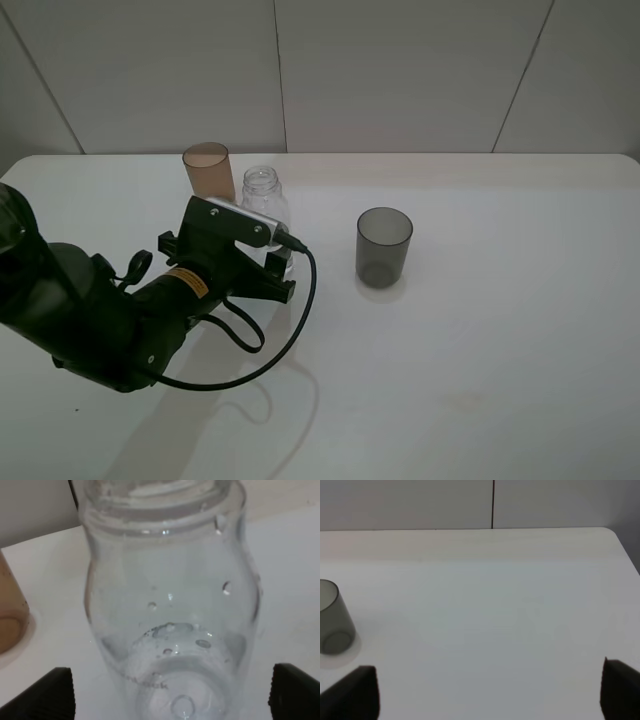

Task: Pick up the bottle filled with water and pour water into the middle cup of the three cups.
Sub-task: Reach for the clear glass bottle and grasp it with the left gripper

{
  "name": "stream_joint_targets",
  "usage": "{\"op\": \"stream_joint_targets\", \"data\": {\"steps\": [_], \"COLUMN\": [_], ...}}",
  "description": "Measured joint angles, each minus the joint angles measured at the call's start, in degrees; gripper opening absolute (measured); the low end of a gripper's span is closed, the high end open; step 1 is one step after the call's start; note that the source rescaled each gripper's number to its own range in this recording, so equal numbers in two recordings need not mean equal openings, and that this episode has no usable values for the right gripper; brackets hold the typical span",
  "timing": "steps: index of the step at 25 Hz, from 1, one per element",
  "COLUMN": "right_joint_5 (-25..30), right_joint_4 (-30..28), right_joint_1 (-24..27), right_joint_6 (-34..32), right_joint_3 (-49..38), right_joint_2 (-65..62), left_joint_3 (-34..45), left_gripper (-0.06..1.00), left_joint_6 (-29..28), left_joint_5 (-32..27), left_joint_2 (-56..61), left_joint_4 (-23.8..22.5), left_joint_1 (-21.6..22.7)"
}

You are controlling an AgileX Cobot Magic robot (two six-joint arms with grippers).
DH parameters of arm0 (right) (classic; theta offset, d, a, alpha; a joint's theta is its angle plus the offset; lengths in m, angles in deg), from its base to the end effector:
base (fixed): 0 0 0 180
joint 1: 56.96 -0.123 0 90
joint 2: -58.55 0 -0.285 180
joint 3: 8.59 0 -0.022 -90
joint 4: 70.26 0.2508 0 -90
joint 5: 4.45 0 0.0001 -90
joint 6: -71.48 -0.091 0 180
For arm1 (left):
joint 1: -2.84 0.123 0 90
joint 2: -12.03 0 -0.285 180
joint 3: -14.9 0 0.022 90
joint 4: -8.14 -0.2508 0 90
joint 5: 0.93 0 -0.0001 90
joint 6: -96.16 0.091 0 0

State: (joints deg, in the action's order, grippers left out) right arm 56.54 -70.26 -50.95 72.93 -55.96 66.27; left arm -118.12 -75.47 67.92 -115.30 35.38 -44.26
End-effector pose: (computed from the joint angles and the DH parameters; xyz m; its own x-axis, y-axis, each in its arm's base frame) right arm -0.0076 0.0008 0.2828 -0.4397 0.0208 -0.8979 0.0936 0.9953 -0.0227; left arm 0.2312 -0.1918 0.0769 -0.2227 0.1898 -0.9562 0.3777 0.9211 0.0948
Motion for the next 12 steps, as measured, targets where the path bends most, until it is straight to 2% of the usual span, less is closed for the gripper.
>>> {"op": "stream_joint_targets", "data": {"steps": [12], "right_joint_5": [0.0], "right_joint_4": [0.0], "right_joint_1": [0.0], "right_joint_6": [0.0], "right_joint_3": [0.0], "right_joint_2": [0.0], "left_joint_3": [-3.08], "left_gripper": [1.0], "left_joint_6": [-0.04], "left_joint_5": [0.4], "left_joint_2": [-1.31], "left_joint_4": [-0.23], "left_joint_1": [0.0]}}
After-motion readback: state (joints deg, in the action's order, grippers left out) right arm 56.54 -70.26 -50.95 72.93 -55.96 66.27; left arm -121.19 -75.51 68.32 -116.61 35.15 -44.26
